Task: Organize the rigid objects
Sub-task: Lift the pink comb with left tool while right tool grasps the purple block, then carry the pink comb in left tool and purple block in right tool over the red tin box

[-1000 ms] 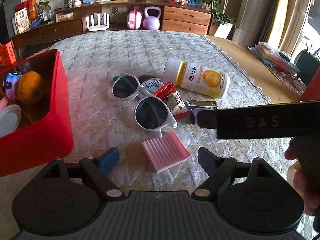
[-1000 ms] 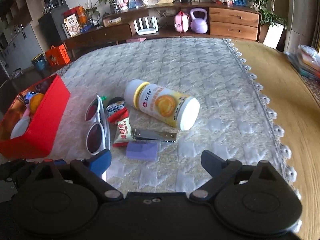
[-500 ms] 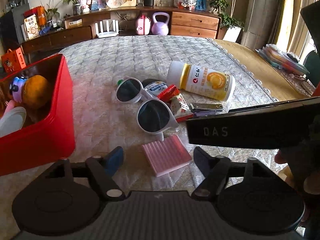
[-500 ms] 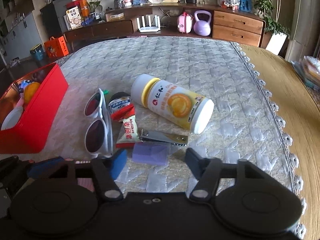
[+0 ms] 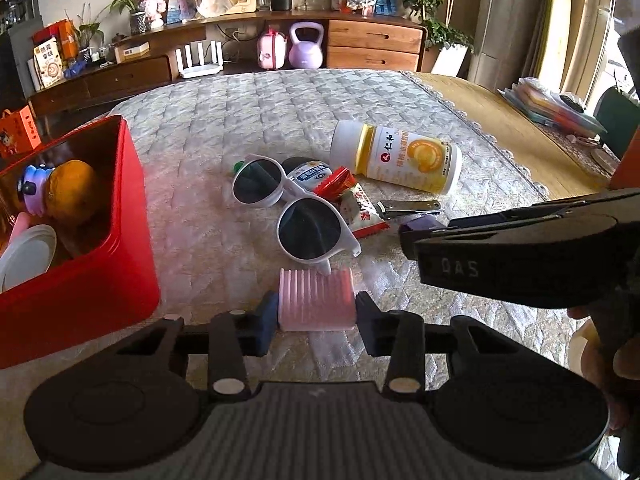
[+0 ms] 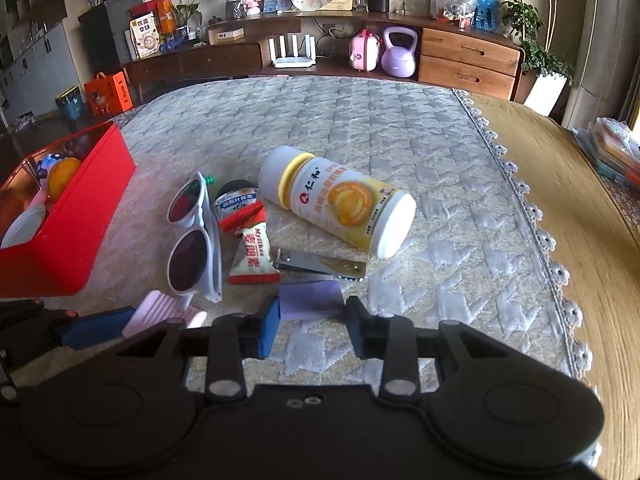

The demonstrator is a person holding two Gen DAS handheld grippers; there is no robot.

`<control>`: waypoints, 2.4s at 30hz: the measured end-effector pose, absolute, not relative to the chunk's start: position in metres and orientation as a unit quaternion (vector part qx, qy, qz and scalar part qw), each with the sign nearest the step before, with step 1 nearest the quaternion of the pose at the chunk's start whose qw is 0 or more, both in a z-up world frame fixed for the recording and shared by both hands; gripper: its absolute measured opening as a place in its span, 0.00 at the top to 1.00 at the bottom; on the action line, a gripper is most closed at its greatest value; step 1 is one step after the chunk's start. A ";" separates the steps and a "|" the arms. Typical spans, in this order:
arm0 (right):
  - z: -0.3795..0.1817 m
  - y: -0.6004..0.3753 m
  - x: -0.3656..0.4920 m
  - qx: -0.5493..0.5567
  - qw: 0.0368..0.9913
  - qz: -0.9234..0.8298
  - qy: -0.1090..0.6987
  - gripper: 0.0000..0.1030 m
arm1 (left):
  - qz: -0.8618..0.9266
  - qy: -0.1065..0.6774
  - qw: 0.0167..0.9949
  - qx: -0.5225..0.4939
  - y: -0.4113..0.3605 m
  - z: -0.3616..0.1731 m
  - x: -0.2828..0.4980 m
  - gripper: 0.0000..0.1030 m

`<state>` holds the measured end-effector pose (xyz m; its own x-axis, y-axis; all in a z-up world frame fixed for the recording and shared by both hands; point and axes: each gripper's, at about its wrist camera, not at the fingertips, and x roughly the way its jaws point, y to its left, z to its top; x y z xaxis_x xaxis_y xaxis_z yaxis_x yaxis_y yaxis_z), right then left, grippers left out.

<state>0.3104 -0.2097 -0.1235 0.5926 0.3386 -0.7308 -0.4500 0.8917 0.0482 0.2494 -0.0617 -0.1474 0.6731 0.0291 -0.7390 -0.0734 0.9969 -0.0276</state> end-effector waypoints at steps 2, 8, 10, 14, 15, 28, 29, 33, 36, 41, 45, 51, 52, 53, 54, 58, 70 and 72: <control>-0.121 -0.213 0.307 -0.064 0.890 0.223 0.392 0.66 | 0.026 0.403 0.914 -0.032 -0.058 -0.146 0.247 0.61; -0.111 -0.219 0.290 -0.067 0.892 0.226 0.386 0.66 | 0.019 0.401 0.915 -0.039 -0.051 -0.140 0.235 0.61; -0.109 -0.222 0.283 -0.069 0.891 0.227 0.387 0.66 | 0.018 0.403 0.914 -0.040 -0.048 -0.139 0.231 0.61; -0.101 -0.226 0.266 -0.066 0.890 0.232 0.386 0.66 | 0.016 0.405 0.913 -0.046 -0.042 -0.136 0.221 0.61; -0.098 -0.227 0.261 -0.064 0.891 0.234 0.385 0.66 | 0.016 0.404 0.913 -0.047 -0.041 -0.133 0.218 0.61; -0.048 -0.211 0.206 -0.072 0.892 0.282 0.345 0.66 | 0.034 0.387 0.919 -0.072 -0.009 -0.090 0.181 0.61; -0.044 -0.208 0.203 -0.074 0.892 0.286 0.341 0.66 | 0.038 0.387 0.918 -0.071 -0.007 -0.085 0.179 0.61; -0.031 -0.195 0.192 -0.082 0.891 0.301 0.329 0.66 | 0.050 0.388 0.916 -0.086 0.008 -0.072 0.173 0.61; -0.024 -0.184 0.186 -0.088 0.890 0.308 0.323 0.66 | 0.056 0.379 0.919 -0.092 0.021 -0.062 0.167 0.61; -0.017 -0.166 0.180 -0.101 0.887 0.321 0.316 0.66 | 0.074 0.363 0.924 -0.094 0.044 -0.049 0.162 0.61; -0.014 -0.148 0.177 -0.112 0.883 0.332 0.312 0.66 | 0.084 0.356 0.925 -0.098 0.064 -0.042 0.161 0.61; -0.012 -0.117 0.175 -0.133 0.875 0.349 0.309 0.66 | 0.084 0.350 0.929 -0.089 0.093 -0.032 0.167 0.60; -0.012 -0.114 0.174 -0.136 0.874 0.352 0.308 0.66 | 0.083 0.350 0.929 -0.087 0.098 -0.031 0.169 0.61; -0.012 -0.108 0.175 -0.139 0.872 0.355 0.308 0.66 | 0.083 0.350 0.929 -0.085 0.103 -0.031 0.171 0.61; -0.012 -0.103 0.175 -0.142 0.871 0.357 0.308 0.66 | 0.084 0.350 0.929 -0.082 0.109 -0.030 0.173 0.61; -0.014 -0.082 0.181 -0.152 0.867 0.362 0.306 0.66 | 0.090 0.356 0.927 -0.074 0.127 -0.032 0.183 0.61; -0.041 -0.028 0.225 -0.174 0.860 0.354 0.324 0.66 | 0.115 0.393 0.909 -0.071 0.170 -0.063 0.231 0.61; -0.045 -0.022 0.232 -0.174 0.856 0.359 0.330 0.66 | 0.119 0.397 0.907 -0.066 0.174 -0.068 0.237 0.61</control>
<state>0.2316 -0.0222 -0.0448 0.5248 0.4999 -0.6890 -0.7290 0.6818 -0.0606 0.2374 0.1742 -0.0681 0.6557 0.1639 -0.7370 -0.2696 0.9626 -0.0257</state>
